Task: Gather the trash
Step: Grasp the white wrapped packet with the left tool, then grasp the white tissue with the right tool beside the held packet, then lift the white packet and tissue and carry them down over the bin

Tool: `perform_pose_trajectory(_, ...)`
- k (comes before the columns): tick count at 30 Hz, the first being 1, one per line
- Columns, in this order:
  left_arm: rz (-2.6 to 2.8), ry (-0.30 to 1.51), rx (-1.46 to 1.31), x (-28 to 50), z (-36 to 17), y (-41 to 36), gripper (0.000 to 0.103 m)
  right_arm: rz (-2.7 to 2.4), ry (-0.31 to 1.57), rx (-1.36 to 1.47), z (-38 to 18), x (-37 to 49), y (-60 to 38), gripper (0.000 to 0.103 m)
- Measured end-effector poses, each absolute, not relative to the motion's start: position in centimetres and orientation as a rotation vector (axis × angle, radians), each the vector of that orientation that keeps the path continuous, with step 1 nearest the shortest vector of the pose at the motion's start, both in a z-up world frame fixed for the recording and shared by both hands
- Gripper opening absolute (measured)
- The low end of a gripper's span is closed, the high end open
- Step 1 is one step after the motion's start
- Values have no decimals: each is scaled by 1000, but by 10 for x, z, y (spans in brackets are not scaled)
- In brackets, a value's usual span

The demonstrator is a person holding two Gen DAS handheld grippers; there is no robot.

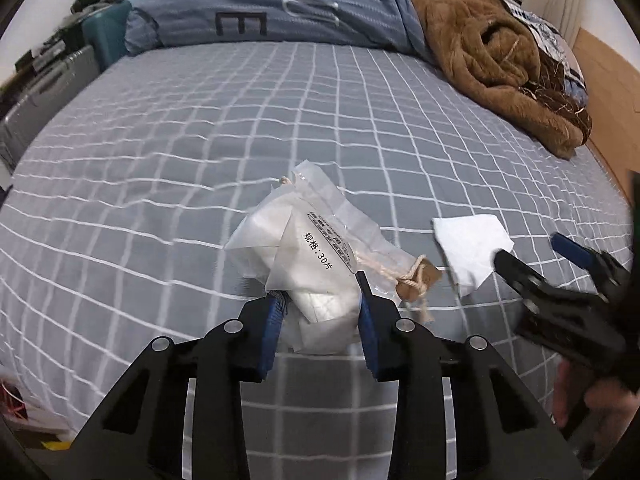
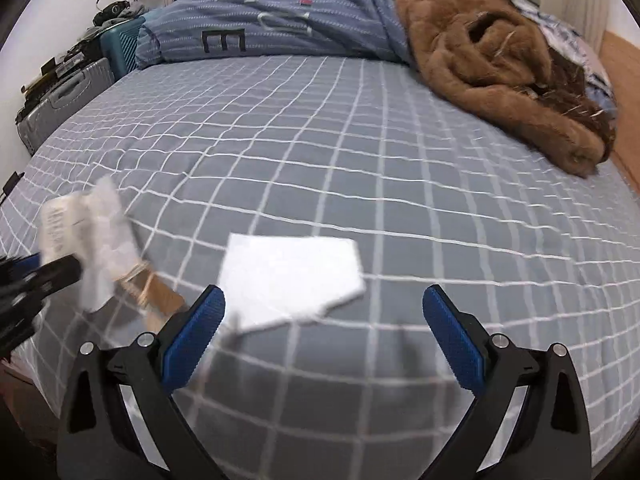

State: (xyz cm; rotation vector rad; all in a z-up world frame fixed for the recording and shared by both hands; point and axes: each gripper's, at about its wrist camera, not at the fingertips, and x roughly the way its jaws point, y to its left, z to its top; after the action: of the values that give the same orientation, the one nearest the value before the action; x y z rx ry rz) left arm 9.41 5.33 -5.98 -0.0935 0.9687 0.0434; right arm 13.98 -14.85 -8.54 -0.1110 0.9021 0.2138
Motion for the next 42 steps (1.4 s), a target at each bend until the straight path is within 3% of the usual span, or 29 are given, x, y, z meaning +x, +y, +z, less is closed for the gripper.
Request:
perform_pose_trajectory(11, 62, 983, -105, 78, -66, 81, 34, 208, 968, -144, -116, 163, -113, 92)
perform_pose_trajectory(17, 59, 987, -111, 74, -70, 79, 34, 200, 961, -170, -119, 162, -106, 64)
perform_pose_trajectory(22, 57, 990, -118, 71, -72, 78, 34, 224, 954, -203, -117, 160, -99, 19)
perform_pose_trajectory(24, 58, 991, -116, 70, -73, 77, 34, 226, 950, -208, -116, 158, -98, 12)
perform_pose_trajectory(42, 26, 965, -121, 47, -47, 55, 34, 228, 874, -130, -61, 119, -125, 10)
